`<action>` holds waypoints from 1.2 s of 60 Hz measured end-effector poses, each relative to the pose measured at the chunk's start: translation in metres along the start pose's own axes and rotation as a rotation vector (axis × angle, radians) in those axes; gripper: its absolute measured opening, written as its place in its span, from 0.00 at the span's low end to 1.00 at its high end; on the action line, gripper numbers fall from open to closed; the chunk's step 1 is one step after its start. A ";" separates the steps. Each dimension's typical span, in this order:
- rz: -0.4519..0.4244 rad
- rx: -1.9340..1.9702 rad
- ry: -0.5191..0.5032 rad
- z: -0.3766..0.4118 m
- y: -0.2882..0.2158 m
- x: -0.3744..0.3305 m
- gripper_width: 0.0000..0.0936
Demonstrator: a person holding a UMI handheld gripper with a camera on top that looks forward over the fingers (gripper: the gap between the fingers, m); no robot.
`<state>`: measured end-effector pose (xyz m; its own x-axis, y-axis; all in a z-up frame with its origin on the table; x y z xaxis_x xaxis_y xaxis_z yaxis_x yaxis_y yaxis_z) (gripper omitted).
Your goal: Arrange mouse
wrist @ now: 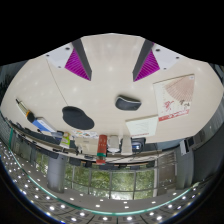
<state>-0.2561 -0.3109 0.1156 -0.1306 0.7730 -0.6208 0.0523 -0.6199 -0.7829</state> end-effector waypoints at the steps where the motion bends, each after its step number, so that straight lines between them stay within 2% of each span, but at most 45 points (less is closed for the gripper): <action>1: 0.000 -0.007 0.001 0.004 -0.002 0.009 0.91; 21: 0.046 -0.071 0.004 0.019 -0.031 0.137 0.91; 50: 0.036 -0.120 -0.053 0.002 -0.079 0.203 0.90; 55: 0.052 -0.119 -0.108 0.001 -0.081 0.213 0.78; 60: 0.052 -0.092 -0.182 0.007 -0.081 0.218 0.52; 72: 0.078 -0.145 -0.227 0.005 -0.085 0.219 0.36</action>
<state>-0.2942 -0.0892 0.0465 -0.3386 0.6633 -0.6673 0.2101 -0.6380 -0.7408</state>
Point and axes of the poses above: the point between the fingertips, and its own axes, seen from behind it with the camera up: z to the left, y down, x forward, the way the camera looks, the point moved 9 cm from there along -x, backward, against the way the camera looks, and after that the axes turned 9 degrees about -y, right-handed, at the moved point
